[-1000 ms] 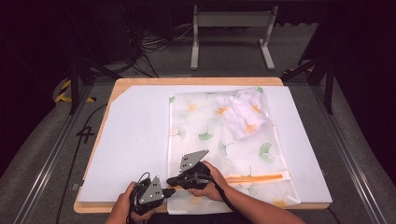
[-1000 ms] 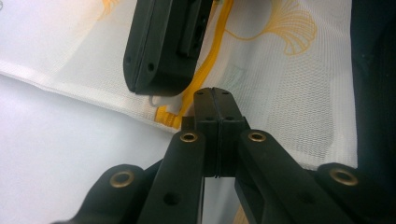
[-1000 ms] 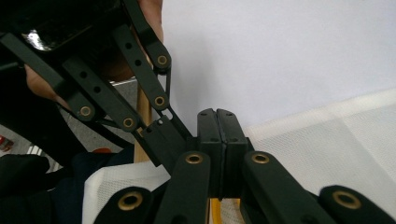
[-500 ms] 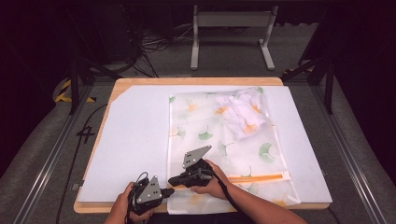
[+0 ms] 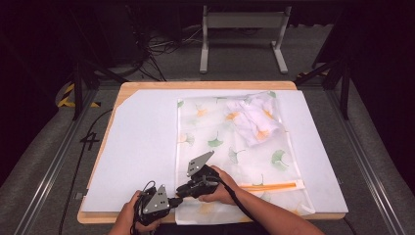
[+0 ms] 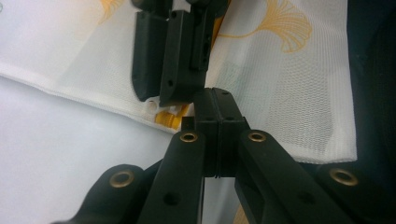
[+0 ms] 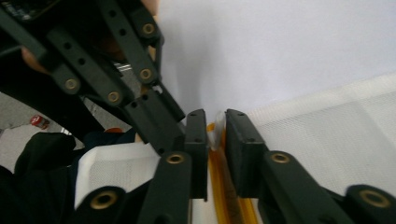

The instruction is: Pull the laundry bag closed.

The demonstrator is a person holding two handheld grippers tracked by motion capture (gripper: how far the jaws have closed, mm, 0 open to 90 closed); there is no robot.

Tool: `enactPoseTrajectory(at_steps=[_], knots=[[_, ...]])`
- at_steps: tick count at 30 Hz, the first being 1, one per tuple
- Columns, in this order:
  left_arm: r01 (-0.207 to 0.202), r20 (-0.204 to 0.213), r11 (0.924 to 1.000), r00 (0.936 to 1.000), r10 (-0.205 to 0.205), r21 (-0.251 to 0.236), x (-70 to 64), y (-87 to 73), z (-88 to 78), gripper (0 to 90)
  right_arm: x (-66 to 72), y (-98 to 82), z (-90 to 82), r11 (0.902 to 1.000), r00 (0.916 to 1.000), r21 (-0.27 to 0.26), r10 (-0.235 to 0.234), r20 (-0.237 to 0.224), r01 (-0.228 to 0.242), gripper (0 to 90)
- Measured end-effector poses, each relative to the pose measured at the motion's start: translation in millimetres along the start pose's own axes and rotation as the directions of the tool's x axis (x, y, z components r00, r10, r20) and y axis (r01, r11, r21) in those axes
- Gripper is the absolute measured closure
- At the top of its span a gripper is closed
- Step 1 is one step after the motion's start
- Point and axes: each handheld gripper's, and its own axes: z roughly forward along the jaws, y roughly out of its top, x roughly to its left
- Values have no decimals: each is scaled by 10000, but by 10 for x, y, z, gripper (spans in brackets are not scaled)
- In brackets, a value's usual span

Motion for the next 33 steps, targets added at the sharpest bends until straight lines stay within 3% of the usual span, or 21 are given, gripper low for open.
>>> enactPoseTrajectory(at_steps=[9, 11, 14, 16, 29, 33], knots=[[-54, 67, 10000, 10000, 55, -29, 4, -1, 2, 900, -9, 125, 86, 9974, 9994, 629, -343, -65, 346, 772], [34, 77, 10000, 10000, -33, -77, 2, -3, 5, 900, 17, 165, 104, 9955, 9982, 756, -575, 142, 563, 819], [-8, 57, 10000, 10000, 8, -48, 0, -1, 4, 900, 19, 168, 105, 9972, 9990, 604, -437, 77, 431, 847], [18, 61, 10000, 10000, -18, -55, 1, -2, 4, 900, 64, 166, 102, 9957, 9966, 574, -753, 341, 733, 900], [51, 34, 10000, 10000, -51, -13, -8, 0, 0, 900, 117, 58, -27, 9955, 9941, 186, -938, 539, 929, 900], [103, 72, 9999, 9999, -103, -58, -1, -2, 1, 900, 139, 26, -61, 9938, 9916, 274, -1096, 680, 1080, 900]])
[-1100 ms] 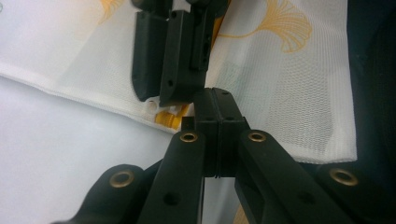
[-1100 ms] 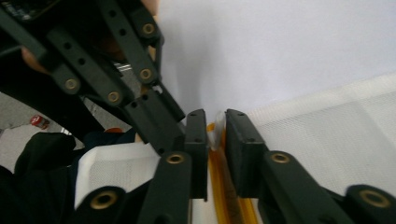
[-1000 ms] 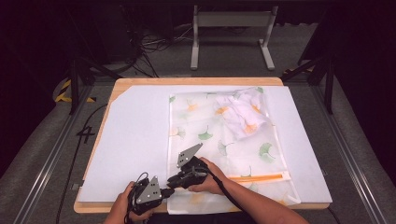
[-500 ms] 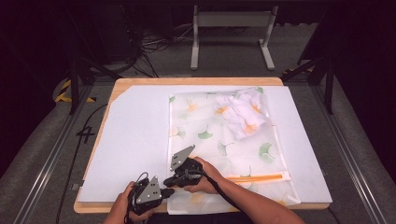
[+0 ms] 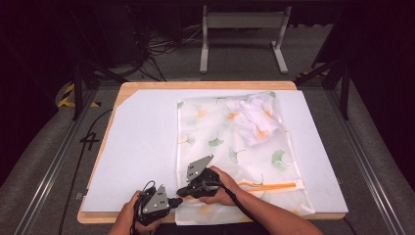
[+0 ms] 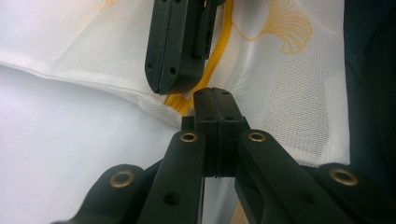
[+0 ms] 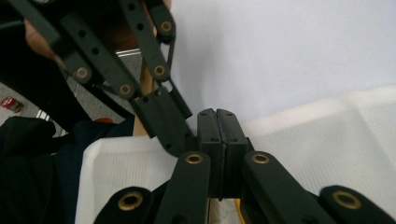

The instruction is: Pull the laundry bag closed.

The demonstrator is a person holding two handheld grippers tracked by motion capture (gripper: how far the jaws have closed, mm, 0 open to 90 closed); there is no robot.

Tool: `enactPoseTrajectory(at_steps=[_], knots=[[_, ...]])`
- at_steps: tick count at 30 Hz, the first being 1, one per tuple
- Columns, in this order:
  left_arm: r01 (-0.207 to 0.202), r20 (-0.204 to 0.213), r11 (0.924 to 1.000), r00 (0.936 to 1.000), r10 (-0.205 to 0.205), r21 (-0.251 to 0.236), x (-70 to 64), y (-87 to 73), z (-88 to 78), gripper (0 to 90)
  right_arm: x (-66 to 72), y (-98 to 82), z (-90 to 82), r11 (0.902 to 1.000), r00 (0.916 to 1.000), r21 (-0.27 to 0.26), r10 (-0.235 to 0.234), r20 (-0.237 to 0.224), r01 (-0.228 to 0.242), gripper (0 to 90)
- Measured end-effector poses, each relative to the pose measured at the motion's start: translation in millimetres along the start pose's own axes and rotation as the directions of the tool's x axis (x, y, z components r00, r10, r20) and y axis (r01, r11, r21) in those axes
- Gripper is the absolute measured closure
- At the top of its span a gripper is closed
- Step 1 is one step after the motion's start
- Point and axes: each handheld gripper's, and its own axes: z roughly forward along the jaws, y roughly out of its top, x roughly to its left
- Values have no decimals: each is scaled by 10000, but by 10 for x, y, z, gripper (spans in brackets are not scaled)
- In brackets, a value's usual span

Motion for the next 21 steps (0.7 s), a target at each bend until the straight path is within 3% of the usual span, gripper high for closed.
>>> enactPoseTrajectory(at_steps=[5, 17, 19, 21], knots=[[86, 95, 10000, 9999, -86, -10, 11, -3, -2, 900, -20, -26, -41, 9999, 9995, 46, -147, -288, 149, 900], [429, 31, 9990, 9991, -429, -126, 12, -20, -22, 900, 9, -76, -99, 9992, 9991, -38, -393, -177, 392, 900], [424, 55, 9990, 9991, -423, -112, 17, -21, -18, 900, 31, -69, -93, 9984, 9985, 81, -552, -6, 552, 900], [347, 26, 9994, 9994, -347, -89, 14, -16, -15, 900, 30, -61, -81, 9977, 9982, 315, -589, -117, 592, 900]])
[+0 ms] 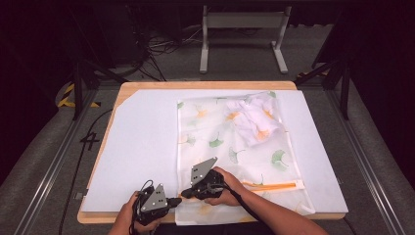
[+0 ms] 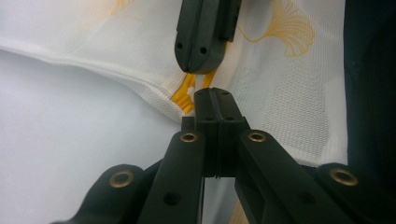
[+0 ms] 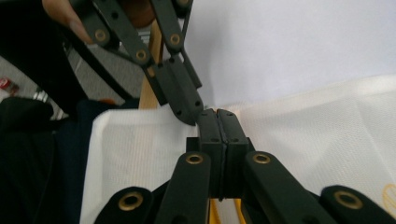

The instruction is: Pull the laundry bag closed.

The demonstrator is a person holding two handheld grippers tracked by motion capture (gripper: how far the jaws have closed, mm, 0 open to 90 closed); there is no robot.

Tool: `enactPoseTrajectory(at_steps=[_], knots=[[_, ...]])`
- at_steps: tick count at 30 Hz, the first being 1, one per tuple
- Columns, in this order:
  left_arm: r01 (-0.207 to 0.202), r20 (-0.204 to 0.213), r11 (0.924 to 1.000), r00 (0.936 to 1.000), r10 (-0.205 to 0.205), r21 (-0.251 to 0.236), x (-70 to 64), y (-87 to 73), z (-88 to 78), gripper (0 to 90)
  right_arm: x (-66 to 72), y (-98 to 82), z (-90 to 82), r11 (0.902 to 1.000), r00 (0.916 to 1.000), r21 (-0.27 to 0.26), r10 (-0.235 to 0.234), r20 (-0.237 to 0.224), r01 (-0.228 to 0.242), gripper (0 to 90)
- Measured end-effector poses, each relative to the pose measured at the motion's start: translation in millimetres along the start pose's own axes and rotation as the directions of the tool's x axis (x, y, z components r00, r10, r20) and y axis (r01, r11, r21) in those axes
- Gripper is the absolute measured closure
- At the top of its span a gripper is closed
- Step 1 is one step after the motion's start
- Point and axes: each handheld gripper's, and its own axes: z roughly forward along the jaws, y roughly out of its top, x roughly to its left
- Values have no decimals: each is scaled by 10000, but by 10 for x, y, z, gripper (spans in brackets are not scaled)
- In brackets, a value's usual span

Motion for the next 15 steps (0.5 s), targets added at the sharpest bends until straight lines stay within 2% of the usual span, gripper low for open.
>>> enactPoseTrajectory(at_steps=[3, 4, 7, 8, 10, 12, 15], knots=[[5, 24, 10000, 10000, -5, -10, 2, -2, 0, 900, -14, -1, 18, 9997, 9999, 258, -38, -150, 42, 900], [34, 47, 10000, 10000, -34, -31, 5, -4, 0, 900, -6, 5, 33, 9990, 9998, 388, -218, -42, 219, 900], [40, 58, 10000, 10000, -40, -34, 9, -6, 0, 900, -10, 14, 44, 9989, 9998, 425, -205, -42, 207, 900], [50, 55, 10000, 10000, -50, -39, 8, -6, 1, 900, -45, 18, 53, 9992, 9996, 389, 101, -269, -91, 858], [9, 72, 10000, 10000, -9, -42, 11, -9, 0, 900, -56, 20, 64, 9988, 9989, 462, 202, -425, -182, 852], [30, 98, 10000, 9999, -29, -64, 15, -9, 1, 900, -46, 37, 97, 9983, 9993, 547, 225, -291, -209, 874], [0, 147, 10000, 9999, 1, -78, 20, -12, 1, 900, -68, 45, 112, 9979, 9986, 535, 380, -375, -360, 900]])
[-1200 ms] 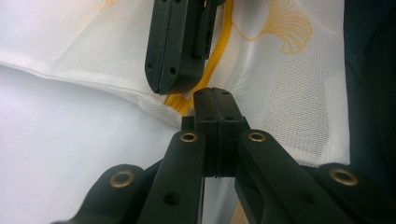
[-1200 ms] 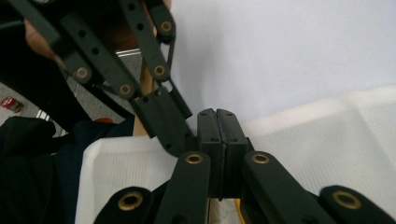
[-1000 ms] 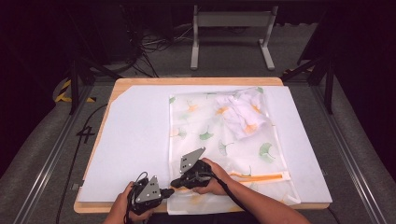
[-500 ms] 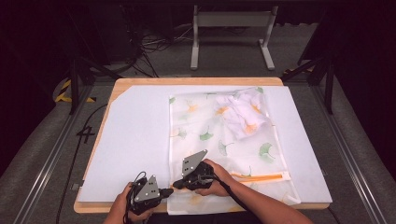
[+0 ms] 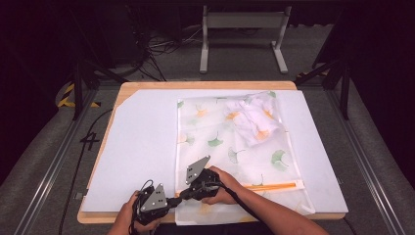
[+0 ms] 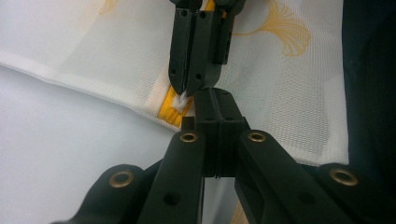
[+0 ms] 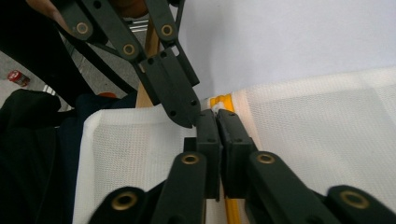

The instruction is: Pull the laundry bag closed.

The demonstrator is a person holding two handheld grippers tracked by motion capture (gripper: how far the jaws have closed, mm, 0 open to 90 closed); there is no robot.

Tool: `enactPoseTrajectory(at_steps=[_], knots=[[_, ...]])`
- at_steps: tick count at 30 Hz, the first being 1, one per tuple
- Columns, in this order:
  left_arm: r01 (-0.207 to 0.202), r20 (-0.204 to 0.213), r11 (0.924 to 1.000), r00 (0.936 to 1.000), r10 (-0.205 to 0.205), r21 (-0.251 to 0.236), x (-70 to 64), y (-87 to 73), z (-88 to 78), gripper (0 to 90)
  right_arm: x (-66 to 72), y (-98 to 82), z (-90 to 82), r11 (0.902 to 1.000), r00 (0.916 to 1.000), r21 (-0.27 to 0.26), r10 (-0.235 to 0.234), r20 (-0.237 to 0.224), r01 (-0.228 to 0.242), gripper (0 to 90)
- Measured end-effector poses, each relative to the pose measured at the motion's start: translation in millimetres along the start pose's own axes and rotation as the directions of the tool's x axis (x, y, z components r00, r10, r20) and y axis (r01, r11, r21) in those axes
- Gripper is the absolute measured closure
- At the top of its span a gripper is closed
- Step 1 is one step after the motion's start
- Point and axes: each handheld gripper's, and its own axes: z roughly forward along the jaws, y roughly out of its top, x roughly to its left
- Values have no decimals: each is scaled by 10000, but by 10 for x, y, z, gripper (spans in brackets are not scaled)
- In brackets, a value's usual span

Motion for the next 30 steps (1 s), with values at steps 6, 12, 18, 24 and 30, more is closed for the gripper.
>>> enactPoseTrajectory(at_steps=[6, 12, 18, 24, 30], knots=[[-41, -40, 10000, 10000, 42, 25, -3, 0, -9, 900, -6, 15, 3, 10000, 9999, 58, -21, 131, 20, 900], [134, -170, 9999, 9998, -135, -61, 7, -18, -31, 900, 31, -32, -21, 9999, 9996, -145, -83, 267, 87, 900], [313, -428, 9995, 9986, -314, -23, 24, -21, -46, 900, 56, -35, -46, 9997, 9992, -123, -200, 346, 204, 900], [126, -637, 9995, 9979, -108, 281, 0, 11, -36, 900, 82, -30, -56, 9987, 9978, 0, -501, 434, 502, 900], [136, -829, 9985, 9965, -92, 531, -5, 13, -37, 900, 74, -72, -111, 9990, 9976, 92, -433, 542, 428, 900]])
